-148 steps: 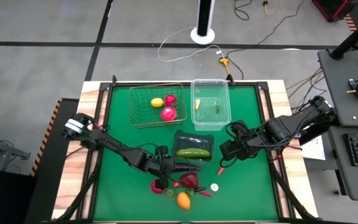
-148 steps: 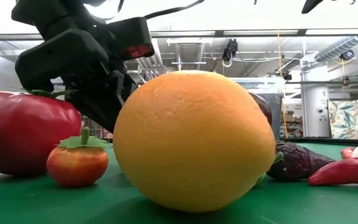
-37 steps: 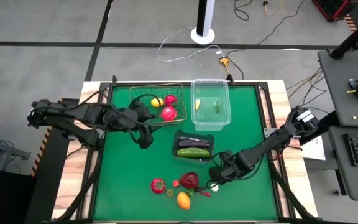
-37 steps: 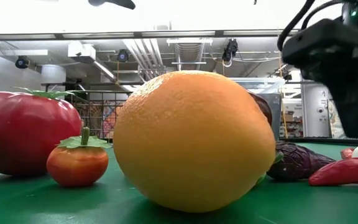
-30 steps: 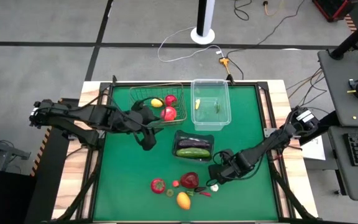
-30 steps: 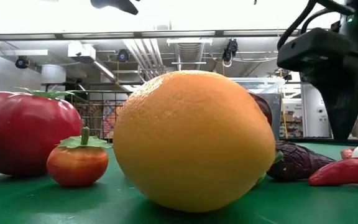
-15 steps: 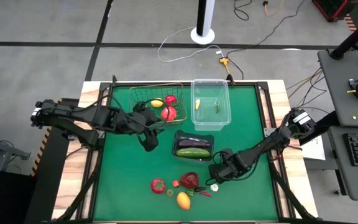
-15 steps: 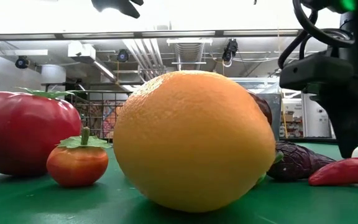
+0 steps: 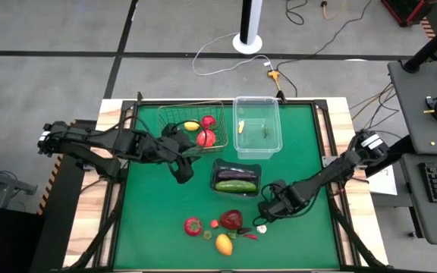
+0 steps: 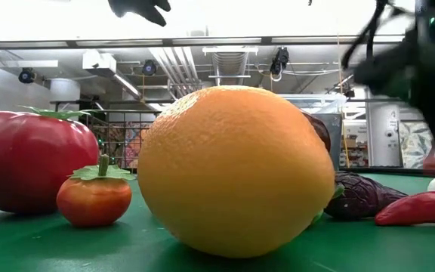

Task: Sort produce into baskets
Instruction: Put the orange chili pepper into the transparent bin

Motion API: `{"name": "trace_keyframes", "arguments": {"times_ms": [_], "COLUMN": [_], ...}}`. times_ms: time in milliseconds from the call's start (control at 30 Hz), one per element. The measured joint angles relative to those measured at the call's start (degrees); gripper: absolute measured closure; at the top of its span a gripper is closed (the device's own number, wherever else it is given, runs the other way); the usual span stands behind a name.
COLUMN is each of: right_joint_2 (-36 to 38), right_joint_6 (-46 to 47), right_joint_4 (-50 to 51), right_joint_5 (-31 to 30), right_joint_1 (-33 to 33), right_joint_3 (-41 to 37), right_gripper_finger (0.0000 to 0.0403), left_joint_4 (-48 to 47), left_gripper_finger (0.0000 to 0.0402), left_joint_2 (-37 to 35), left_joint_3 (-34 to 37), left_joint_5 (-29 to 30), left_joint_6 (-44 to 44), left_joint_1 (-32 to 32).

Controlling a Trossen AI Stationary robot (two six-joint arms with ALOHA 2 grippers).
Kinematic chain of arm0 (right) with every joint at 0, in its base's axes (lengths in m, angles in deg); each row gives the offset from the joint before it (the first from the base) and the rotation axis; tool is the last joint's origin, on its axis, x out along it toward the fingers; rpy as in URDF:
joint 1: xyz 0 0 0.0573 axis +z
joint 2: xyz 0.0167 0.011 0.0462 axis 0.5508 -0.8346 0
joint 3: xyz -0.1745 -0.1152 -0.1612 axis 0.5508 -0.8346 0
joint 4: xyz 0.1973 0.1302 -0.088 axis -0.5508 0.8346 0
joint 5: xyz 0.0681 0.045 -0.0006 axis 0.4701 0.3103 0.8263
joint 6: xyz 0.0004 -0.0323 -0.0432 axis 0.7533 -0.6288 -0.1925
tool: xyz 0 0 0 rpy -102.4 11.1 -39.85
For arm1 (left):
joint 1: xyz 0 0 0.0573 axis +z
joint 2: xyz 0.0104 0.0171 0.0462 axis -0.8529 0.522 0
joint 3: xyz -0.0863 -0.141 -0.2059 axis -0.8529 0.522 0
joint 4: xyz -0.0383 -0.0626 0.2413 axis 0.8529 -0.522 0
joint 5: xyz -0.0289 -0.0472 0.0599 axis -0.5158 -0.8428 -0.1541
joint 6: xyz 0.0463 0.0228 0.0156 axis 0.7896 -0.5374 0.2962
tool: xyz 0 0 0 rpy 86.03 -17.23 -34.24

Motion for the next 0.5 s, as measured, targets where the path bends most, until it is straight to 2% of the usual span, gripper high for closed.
{"name": "trace_keyframes", "arguments": {"times_ms": [133,267,433,500], "right_joint_2": [4.13,8.67,14.26,15.84], "right_joint_6": [-4.39,-9.16,-20.35,-26.31], "right_joint_4": [14.68,25.49,26.64,26.20], "right_joint_5": [-1.84,-9.95,-21.62,-24.03], "right_joint_1": [-0.38,-3.52,-11.43,-15.83], "right_joint_3": [7.14,14.36,19.68,21.21], "right_gripper_finger": [0.0385,0.0385,0.0385,0.0385], "left_joint_4": [-5.22,-8.15,-8.45,-8.46], "left_gripper_finger": [0.0210,0.0210,0.0210,0.0210], "left_joint_2": [-0.06,-0.06,-0.06,-0.06], "left_joint_3": [0.00,0.00,0.00,0.00], "left_joint_5": [-6.36,-11.01,-12.23,-12.19], "left_joint_6": [-3.79,-5.28,-7.57,-9.49], "left_joint_1": [-0.94,-3.52,-8.13,-9.74]}}
